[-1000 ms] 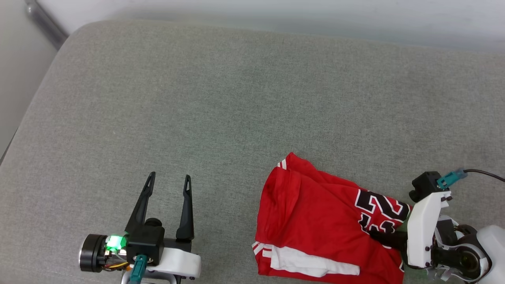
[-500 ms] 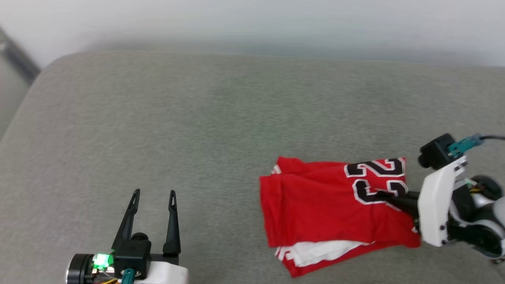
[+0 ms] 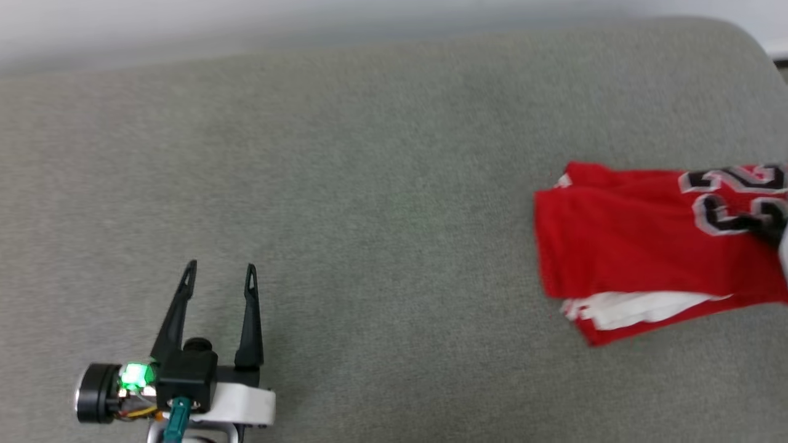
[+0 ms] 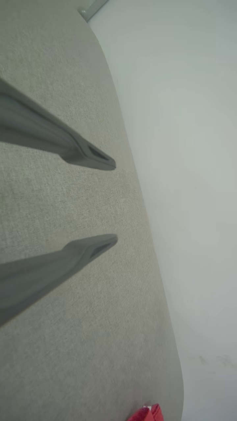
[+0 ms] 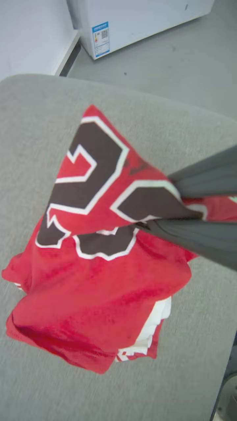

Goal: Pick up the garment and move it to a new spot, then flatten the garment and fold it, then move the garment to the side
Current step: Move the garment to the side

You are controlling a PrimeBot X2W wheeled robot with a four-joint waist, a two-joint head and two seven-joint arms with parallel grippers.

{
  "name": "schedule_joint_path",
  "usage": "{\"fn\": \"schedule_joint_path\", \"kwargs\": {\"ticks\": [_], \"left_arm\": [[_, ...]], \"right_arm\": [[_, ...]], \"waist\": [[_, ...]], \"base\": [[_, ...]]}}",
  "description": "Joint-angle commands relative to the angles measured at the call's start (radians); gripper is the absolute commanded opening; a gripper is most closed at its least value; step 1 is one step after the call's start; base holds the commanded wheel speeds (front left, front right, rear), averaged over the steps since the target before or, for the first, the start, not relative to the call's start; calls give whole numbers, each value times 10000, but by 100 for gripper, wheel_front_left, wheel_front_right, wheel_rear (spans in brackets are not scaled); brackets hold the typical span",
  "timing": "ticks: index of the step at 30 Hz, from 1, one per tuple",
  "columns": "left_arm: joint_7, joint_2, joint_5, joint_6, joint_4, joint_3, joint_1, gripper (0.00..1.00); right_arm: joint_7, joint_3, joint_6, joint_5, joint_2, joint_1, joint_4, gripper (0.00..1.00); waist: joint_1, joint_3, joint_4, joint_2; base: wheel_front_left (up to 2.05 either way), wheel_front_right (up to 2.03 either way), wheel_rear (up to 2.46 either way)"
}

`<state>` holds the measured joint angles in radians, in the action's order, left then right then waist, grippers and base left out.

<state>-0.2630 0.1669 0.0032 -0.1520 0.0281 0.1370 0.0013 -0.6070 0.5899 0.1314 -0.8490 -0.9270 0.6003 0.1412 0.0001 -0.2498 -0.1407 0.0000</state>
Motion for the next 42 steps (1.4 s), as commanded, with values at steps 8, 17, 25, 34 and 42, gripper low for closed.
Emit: {"fn": "schedule_joint_path", "kwargs": {"ticks": [8, 17, 25, 34, 42], "left_arm": [[-21, 518, 163, 96, 366, -1, -956, 100], [-21, 889, 191, 117, 633, 168, -1568, 100], [-21, 847, 56, -52, 571, 352, -1625, 100], [-21, 478, -135, -212, 327, 538, -1226, 100], [-21, 128, -292, -365, 204, 415, -534, 100]], "right_arm": [[306, -562, -16, 1554, -313, 1151, 2118, 0], [1359, -1881, -16, 2587, 206, 2126, 4561, 0], [1956, -2606, -16, 3333, 1011, 2440, 5813, 100], [4072, -3818, -17, 4905, 1206, 2819, 6415, 100], [7299, -4665, -17, 6370, 2443, 2772, 5564, 100]], "waist": [[-1, -2021, -759, 0], [-1, -2986, -635, 0], [-1, -2845, -478, 0], [-1, -1586, -77, 0], [-1, -414, 269, 0]], "base": [[0, 0, 0], [0, 0, 0], [0, 0, 0], [0, 0, 0], [0, 0, 0]]}}
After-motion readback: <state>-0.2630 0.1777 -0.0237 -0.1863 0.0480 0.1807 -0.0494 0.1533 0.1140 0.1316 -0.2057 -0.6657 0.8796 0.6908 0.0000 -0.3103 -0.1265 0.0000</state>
